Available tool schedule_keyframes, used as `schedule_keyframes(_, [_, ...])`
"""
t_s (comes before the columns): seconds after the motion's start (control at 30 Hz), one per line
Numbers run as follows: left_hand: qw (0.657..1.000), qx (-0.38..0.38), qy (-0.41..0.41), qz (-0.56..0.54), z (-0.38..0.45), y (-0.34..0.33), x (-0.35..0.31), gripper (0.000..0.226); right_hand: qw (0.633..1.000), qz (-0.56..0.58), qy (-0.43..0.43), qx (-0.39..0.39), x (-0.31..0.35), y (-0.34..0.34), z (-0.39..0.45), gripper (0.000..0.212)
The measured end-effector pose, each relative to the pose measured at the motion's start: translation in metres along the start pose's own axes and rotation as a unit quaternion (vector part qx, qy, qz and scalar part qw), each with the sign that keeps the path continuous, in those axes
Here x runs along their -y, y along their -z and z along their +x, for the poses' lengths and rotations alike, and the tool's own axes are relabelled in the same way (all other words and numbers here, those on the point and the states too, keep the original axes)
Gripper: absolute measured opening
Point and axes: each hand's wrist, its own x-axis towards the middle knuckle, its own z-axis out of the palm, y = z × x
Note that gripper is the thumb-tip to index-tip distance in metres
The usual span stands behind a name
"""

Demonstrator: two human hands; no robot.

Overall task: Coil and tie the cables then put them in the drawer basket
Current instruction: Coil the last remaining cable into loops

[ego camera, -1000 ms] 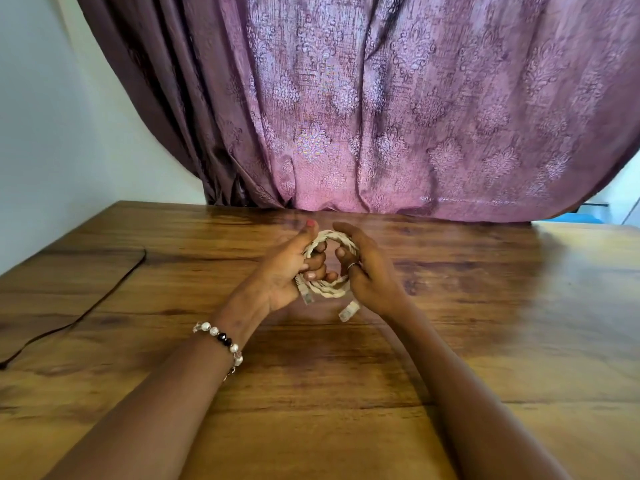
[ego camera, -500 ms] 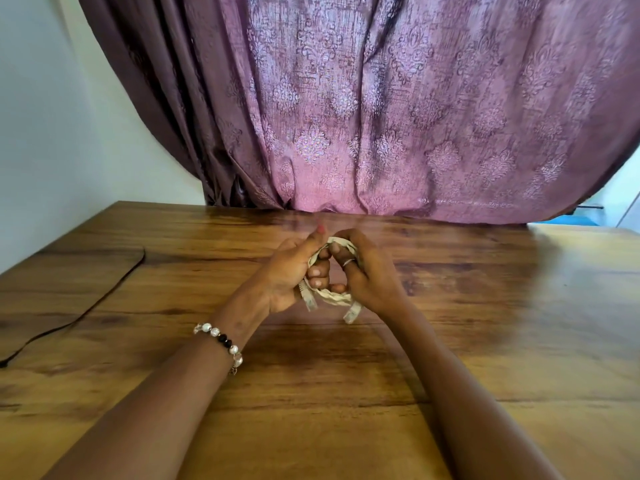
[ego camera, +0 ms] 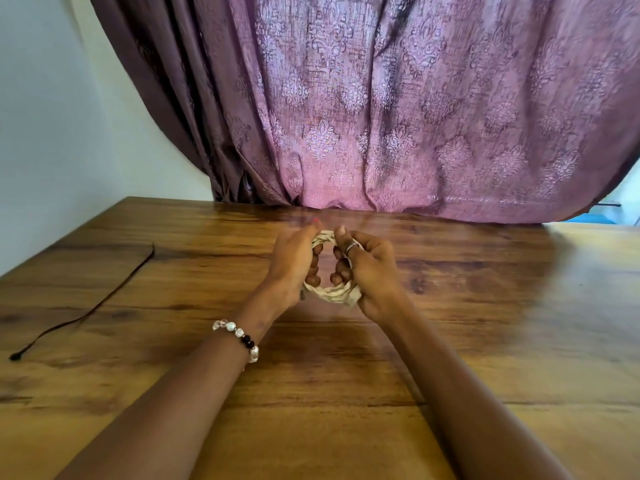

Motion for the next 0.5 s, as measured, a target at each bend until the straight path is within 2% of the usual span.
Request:
schedule_keyframes(0.13, [0.983,-0.040,-0.120,0.132,0.004,0.001,0.008,0.046,0.993,0.077,-0.084,0.043,0.007,0.002,0.002,0.044])
schedule_keyframes(0.2, [0.979,-0.033,-0.137,0.145,0.005,0.001,0.005,0.044,0.991,0.069,-0.086,0.075,0.009,0.005,0.004,0.038])
schedule_keyframes(0.3, [0.985,-0.014,-0.108,0.134,0.010,0.002,0.000,0.048,0.990,-0.018,-0.042,0.131,0.011,0.009,0.007,0.013])
schedule_keyframes(0.4, [0.995,0.020,-0.049,0.088,0.010,0.003,-0.001,0.049,0.980,-0.107,-0.034,0.166,0.014,0.014,0.014,0.014])
schedule_keyframes(0.5, [0.998,0.000,-0.021,0.067,0.015,0.007,-0.003,0.079,0.967,-0.181,-0.028,0.175,0.019,0.008,0.021,0.013])
